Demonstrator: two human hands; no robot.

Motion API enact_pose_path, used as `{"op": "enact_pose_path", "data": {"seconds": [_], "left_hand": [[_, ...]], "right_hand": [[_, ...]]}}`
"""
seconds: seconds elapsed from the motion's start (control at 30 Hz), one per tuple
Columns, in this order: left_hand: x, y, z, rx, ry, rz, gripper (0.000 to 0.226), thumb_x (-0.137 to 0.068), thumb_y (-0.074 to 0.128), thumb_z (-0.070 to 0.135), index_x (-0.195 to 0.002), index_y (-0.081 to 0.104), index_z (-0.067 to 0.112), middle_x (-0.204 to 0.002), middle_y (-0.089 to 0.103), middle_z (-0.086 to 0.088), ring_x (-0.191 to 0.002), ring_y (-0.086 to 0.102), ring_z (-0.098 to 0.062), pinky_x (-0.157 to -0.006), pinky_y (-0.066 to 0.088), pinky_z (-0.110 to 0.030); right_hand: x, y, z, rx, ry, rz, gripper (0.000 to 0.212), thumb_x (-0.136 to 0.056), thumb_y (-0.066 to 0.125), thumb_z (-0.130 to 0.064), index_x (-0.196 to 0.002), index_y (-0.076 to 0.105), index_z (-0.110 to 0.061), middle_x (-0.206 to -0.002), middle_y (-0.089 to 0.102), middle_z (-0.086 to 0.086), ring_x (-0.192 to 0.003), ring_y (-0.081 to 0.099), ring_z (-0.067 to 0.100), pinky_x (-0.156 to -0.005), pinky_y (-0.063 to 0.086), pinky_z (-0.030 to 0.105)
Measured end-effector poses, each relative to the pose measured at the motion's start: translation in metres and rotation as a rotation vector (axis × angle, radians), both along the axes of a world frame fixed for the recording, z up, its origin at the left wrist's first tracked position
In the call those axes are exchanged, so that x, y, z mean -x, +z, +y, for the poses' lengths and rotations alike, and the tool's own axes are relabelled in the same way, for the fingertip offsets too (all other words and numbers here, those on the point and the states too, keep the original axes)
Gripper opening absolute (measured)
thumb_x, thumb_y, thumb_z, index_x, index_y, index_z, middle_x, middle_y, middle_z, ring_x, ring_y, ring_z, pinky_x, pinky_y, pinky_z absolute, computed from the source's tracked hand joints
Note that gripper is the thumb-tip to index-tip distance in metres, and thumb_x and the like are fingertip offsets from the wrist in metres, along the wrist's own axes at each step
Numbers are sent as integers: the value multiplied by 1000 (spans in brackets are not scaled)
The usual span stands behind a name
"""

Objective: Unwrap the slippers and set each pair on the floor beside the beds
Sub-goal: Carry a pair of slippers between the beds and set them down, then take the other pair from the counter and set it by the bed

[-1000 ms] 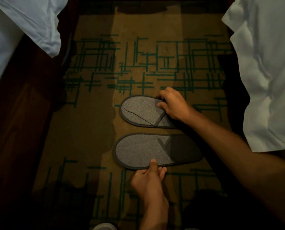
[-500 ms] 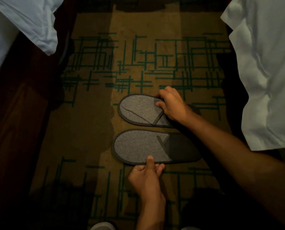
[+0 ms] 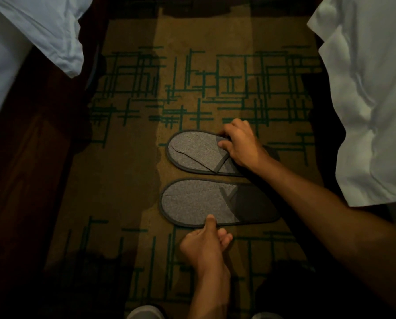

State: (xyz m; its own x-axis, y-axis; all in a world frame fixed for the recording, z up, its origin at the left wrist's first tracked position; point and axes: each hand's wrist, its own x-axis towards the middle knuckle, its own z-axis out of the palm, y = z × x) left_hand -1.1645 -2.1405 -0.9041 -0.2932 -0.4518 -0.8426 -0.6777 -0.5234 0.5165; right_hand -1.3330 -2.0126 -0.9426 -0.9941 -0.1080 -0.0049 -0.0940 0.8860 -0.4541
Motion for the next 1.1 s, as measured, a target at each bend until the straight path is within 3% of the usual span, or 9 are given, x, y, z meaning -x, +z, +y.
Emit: {"op": "enact_pose_path", "data": {"seconds": [0.43, 0.67, 0.8, 0.9, 1.1], "left_hand": [[-1, -3, 3, 50, -18, -36, 23, -87, 72, 14, -71, 59, 3, -60, 65, -15, -42, 62, -16, -44, 57, -27], [-21, 5, 0, 116, -118, -94, 27, -90, 68, 16, -67, 57, 9, -59, 63, -10, -36, 57, -9, -44, 50, -21], [-38, 40, -11, 84, -320, -84, 12, -94, 62, 15, -84, 61, 8, -68, 62, -10, -46, 53, -12, -38, 43, -16], [-50, 85, -25, 44, -555, -115, 9, -93, 62, 18, -98, 62, 11, -77, 65, -8, -54, 57, -14, -43, 47, -20], [-63, 211, -61, 137, -857, -157, 4, -90, 61, 14, -86, 62, 16, -78, 65, -6, -60, 58, -18, -52, 45, -26]], "right_hand": [[-4, 6, -1, 21, -19, 11, 23, -92, 59, -25, -98, 65, -4, -102, 60, 18, -97, 54, 35, -82, 45, 42], [-43, 31, 21, 153, -310, 2, 22, -91, 53, -18, -100, 66, -3, -102, 63, 20, -98, 59, 35, -84, 47, 41], [-96, 70, 24, 174, -456, -92, 21, -91, 54, -8, -104, 68, 1, -107, 64, 23, -102, 60, 37, -87, 46, 38], [-140, 118, 20, 198, -480, -236, 23, -93, 52, -5, -110, 67, 1, -112, 65, 22, -105, 60, 35, -89, 44, 32], [-214, 245, 5, 262, -447, -664, 23, -95, 53, -11, -113, 67, -9, -105, 70, 16, -98, 66, 32, -80, 50, 33]]}}
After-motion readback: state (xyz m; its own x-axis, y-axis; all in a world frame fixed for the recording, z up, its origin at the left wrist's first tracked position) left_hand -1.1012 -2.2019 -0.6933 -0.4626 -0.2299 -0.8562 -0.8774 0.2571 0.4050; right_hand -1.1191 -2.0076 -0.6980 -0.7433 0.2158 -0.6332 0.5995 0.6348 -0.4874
